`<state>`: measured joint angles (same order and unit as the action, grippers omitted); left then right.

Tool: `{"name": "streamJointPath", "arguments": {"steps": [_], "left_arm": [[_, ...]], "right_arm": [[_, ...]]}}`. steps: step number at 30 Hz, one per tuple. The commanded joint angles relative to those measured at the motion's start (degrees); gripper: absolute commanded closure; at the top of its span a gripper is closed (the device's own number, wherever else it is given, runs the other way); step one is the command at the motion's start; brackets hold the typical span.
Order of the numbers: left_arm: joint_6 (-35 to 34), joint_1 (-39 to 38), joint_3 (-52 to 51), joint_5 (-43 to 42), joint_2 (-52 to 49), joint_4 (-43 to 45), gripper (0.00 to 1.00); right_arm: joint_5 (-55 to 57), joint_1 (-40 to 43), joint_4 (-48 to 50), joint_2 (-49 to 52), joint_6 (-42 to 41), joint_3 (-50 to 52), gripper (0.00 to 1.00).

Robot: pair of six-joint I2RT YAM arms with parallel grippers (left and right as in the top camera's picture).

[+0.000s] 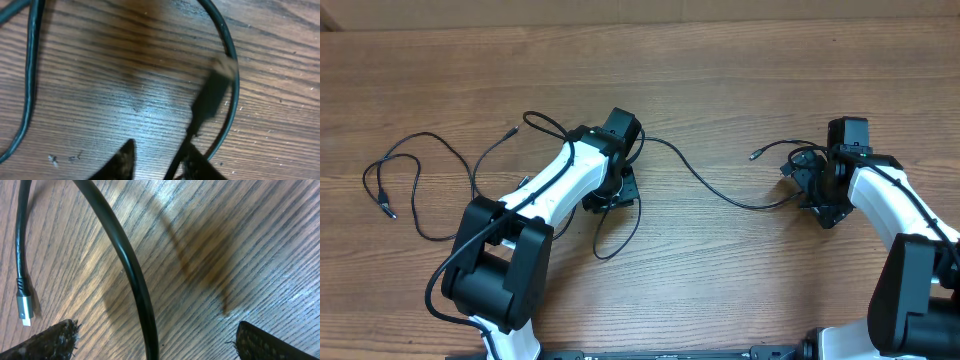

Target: Untangle cables

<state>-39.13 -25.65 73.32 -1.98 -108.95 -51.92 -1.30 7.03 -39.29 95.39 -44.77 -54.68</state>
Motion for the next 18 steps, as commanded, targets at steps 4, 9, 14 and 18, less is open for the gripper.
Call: {"name": "streamJointPath", "arguments": {"steps": [4, 9, 14, 18], "left_arm": [[-0.1, -0.3, -0.5, 1.1, -0.5, 0.6, 0.23], [1.8, -2.3, -0.5, 1.1, -0.5, 2.4, 0.11], [0.2, -4.6, -0.5, 3.6, -0.5, 4.4, 0.15], [-1.4, -6.0, -0.9, 8.1, -0.5, 4.7, 0.19]], "right_arm": [[0.1, -0.3, 0.2, -1.1, -0.2, 0.4, 0.0], [0.1, -0.3, 0.2, -1.1, -0.2, 0.4, 0.0], [0.1, -0.3, 0.2, -1.1, -0.2, 0.4, 0.0], [0.1, -0.3, 0.2, -1.1, -0.2, 0.4, 0.0]]}}
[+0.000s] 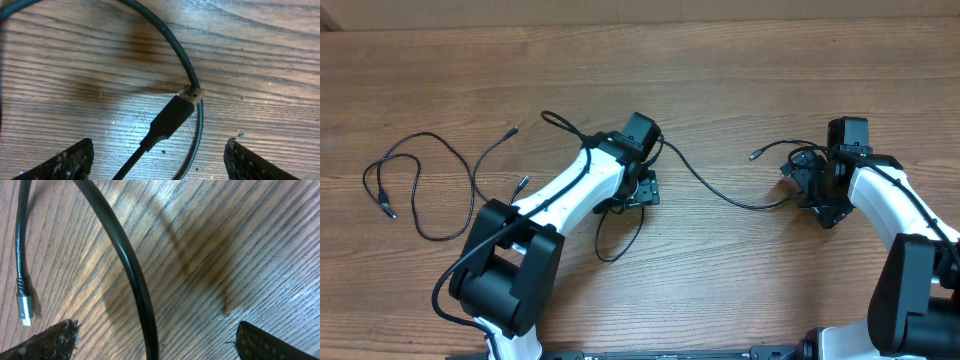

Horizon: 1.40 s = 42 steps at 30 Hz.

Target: Untangle cables

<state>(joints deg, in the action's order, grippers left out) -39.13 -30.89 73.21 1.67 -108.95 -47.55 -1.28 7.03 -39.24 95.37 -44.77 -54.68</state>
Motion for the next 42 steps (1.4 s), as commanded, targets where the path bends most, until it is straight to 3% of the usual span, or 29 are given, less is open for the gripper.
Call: {"name": "streamJointPath", "arguments": {"steps": [1, 17, 25, 27, 29, 30, 32, 42], "left_arm": [[-1.4, -1.0, -1.0, 4.6, -0.5, 0.6, 0.19], [-1.6, -4.6, -5.7, 5.9, -0.7, 10.6, 0.28], [-1.6, -5.4, -5.7, 7.3, -7.4, 14.6, 0.32], [-1.6, -5.4, -5.7, 7.3, -9.4, 15.1, 0.4], [-1.5, -5.4, -5.6, 7.3, -10.8, 15.2, 0.6], [-1.0, -5.4, -5.6, 7.2, -11.0, 15.2, 0.77], [0.2, -5.4, -5.5, 7.1, -11.0, 14.8, 0.93], [1.9, -4.1, 5.5, 5.7, -10.1, 2.5, 0.96]], "right_arm": [[0.1, -0.3, 0.2, -1.1, -0.2, 0.4, 0.0], [0.1, -0.3, 0.2, -1.1, -0.2, 0.4, 0.0], [0.1, -0.3, 0.2, -1.1, -0.2, 0.4, 0.0], [0.1, -0.3, 0.2, -1.1, -0.2, 0.4, 0.0], [0.1, -0.3, 0.2, -1.1, -0.2, 0.4, 0.0], [0.1, -0.3, 0.2, -1.1, -0.2, 0.4, 0.0], [0.1, -0.3, 0.2, -1.1, -0.2, 0.4, 0.0], [0.1, -0.3, 0.2, -1.1, -0.2, 0.4, 0.0]]}}
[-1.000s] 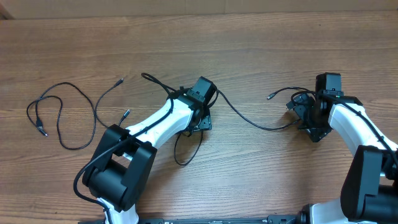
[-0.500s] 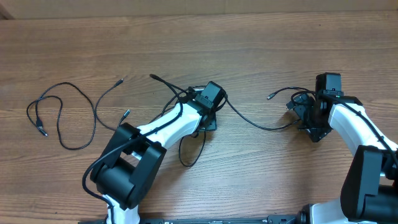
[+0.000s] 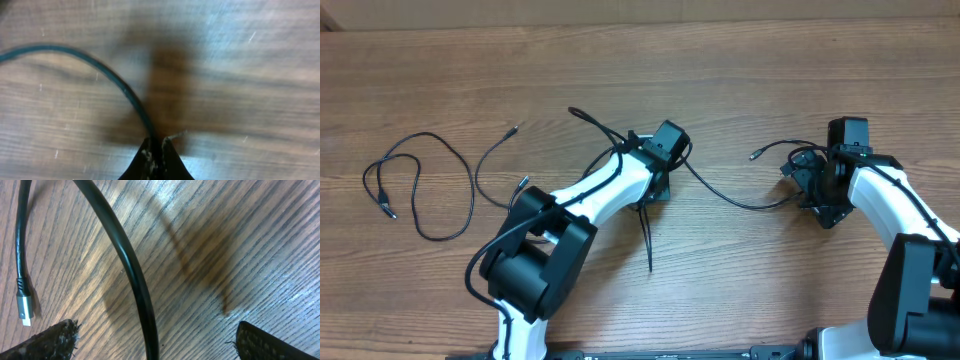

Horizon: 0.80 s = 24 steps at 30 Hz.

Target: Untangle cables

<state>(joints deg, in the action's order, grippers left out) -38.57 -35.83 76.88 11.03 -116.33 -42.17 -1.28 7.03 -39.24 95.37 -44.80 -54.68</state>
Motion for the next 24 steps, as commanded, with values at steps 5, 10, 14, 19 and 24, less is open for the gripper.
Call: {"name": "streamJointPath", "arguments": {"steps": [5, 10, 14, 19, 24], "left_arm": [[1.4, 2.0, 10.8, -3.8, -0.3, -10.3, 0.96], [7.5, 3.2, 19.5, -9.7, 2.7, -15.0, 0.96], [11.8, 4.6, 25.7, -14.3, 5.0, -18.6, 0.96], [10.5, 5.9, 27.5, -10.2, 5.7, -21.8, 0.63], [8.8, 6.5, 27.0, -5.2, 3.0, -27.5, 0.3]], "right_arm": [[0.1, -0.3, 0.2, -1.1, -0.1, 0.4, 0.0], [0.1, -0.3, 0.2, -1.1, -0.1, 0.4, 0.0], [0.1, -0.3, 0.2, -1.1, -0.1, 0.4, 0.0], [0.1, -0.3, 0.2, -1.1, -0.1, 0.4, 0.0], [0.1, -0.3, 0.2, -1.1, -0.1, 0.4, 0.0]]}}
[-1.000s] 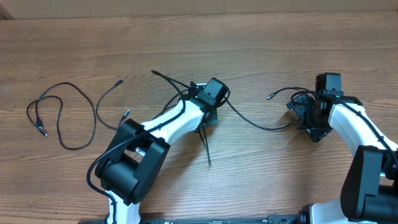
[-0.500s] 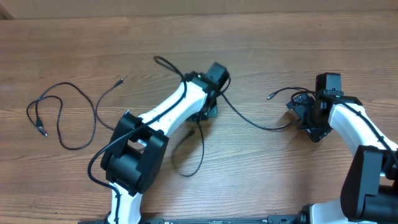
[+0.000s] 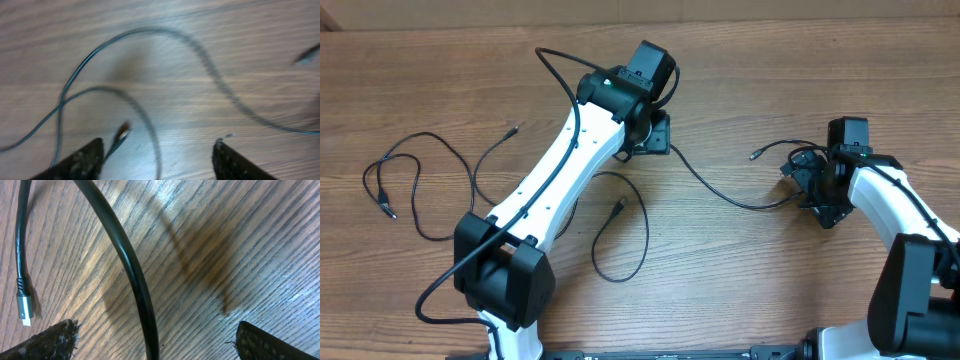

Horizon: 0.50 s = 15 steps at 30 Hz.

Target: Untangle cables

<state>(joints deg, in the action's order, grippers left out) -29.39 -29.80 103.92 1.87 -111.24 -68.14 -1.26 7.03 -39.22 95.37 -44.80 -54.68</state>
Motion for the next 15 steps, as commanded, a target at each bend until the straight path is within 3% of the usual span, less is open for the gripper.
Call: {"name": "streamJointPath", "arguments": {"steps": [1, 6, 11, 15], "left_arm": [[-0.4, 0.5, 0.0, 5.3, -3.0, -2.8, 0.32], [0.2, 0.6, 0.0, 13.0, -8.2, -8.1, 0.31], [0.7, 2.1, 0.0, 17.0, -14.2, -10.9, 0.47], [1.3, 4.5, 0.0, 16.5, -18.4, -10.5, 0.51]], "right_arm": [[0.1, -0.3, 0.2, -1.1, -0.1, 0.4, 0.0], [0.1, -0.3, 0.2, -1.1, -0.1, 0.4, 0.0], [0.1, -0.3, 0.2, -1.1, -0.1, 0.4, 0.0], [0.1, -0.3, 0.2, -1.1, -0.1, 0.4, 0.0]]}}
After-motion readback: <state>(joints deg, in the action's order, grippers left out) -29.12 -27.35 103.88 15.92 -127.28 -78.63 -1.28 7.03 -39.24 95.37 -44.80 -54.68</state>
